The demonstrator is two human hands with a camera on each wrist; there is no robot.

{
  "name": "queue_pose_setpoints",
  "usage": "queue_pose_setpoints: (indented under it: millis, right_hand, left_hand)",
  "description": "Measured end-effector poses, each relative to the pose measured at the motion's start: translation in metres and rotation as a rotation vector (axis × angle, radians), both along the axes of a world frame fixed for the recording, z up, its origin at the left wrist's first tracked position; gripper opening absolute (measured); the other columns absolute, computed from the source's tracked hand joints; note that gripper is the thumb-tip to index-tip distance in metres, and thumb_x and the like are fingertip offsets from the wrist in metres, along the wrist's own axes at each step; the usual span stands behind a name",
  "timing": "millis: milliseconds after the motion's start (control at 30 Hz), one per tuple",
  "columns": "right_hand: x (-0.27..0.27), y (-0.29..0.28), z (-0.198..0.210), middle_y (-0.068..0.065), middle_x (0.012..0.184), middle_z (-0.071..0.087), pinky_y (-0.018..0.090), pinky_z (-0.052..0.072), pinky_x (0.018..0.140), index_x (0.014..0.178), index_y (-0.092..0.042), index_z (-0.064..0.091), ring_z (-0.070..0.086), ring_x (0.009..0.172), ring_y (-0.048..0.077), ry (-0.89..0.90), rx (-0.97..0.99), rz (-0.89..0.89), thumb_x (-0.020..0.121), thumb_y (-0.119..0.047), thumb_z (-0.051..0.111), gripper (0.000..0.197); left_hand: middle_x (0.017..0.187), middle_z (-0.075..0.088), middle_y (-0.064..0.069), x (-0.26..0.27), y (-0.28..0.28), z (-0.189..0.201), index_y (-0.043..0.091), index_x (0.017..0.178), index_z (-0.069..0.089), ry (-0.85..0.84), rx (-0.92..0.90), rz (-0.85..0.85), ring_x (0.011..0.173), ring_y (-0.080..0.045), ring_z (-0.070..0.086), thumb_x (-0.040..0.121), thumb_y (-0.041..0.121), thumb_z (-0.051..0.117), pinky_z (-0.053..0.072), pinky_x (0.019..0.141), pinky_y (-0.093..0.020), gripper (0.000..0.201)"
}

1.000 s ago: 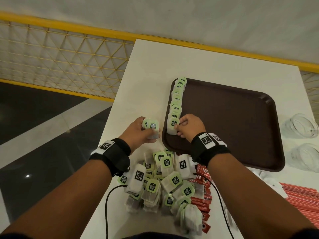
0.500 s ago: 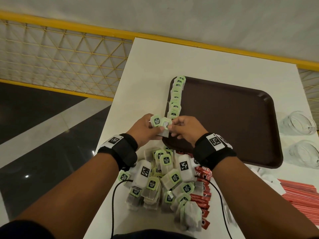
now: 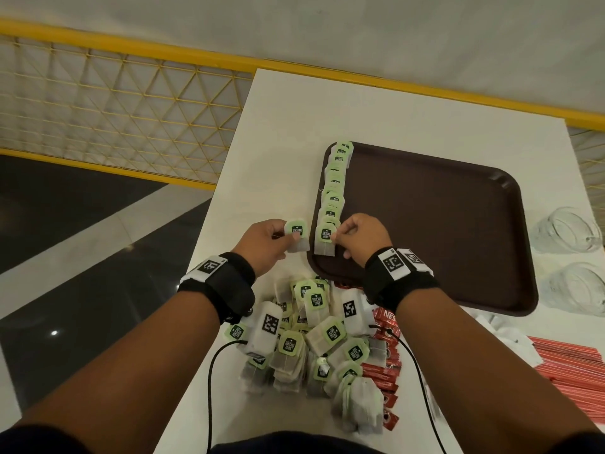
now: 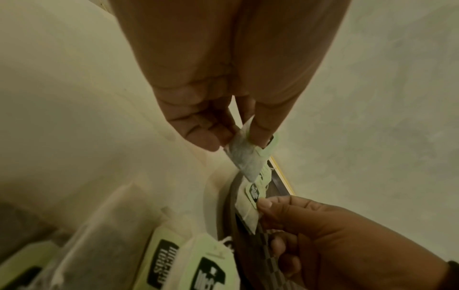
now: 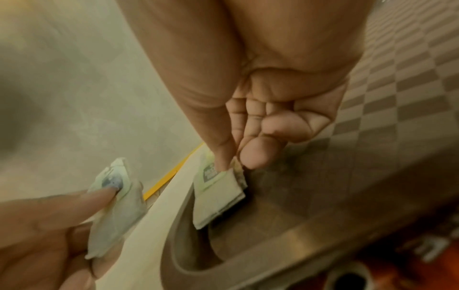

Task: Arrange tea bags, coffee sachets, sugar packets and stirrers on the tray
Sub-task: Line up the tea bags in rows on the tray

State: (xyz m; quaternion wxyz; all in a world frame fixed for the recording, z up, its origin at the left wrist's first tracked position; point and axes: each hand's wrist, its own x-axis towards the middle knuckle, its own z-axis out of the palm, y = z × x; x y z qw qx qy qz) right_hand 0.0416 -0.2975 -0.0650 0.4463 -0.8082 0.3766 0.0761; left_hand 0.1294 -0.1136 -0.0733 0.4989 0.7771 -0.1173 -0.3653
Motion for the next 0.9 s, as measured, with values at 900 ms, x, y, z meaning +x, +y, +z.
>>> queue_pose_setpoints:
  millis: [900]
  right_hand:
    - [-0.026, 0.01, 0.007, -0.002, 0.08, 0.061, 0.031, 0.05, 0.067, 0.087, -0.019, 0.059, 0.059, 0.074, 0.014, 0.031, -0.152, 0.129, 0.078, -0.028, 0.077, 0.022]
  left_hand:
    - [0.099, 0.066, -0.002, -0.016, 0.024, 0.006, 0.013, 0.104, 0.065, -0.178, 0.171, -0.124, 0.09, -0.018, 0.063, 0.093, 0.024, 0.064, 0.054, 0.074, -0.029, 0.016]
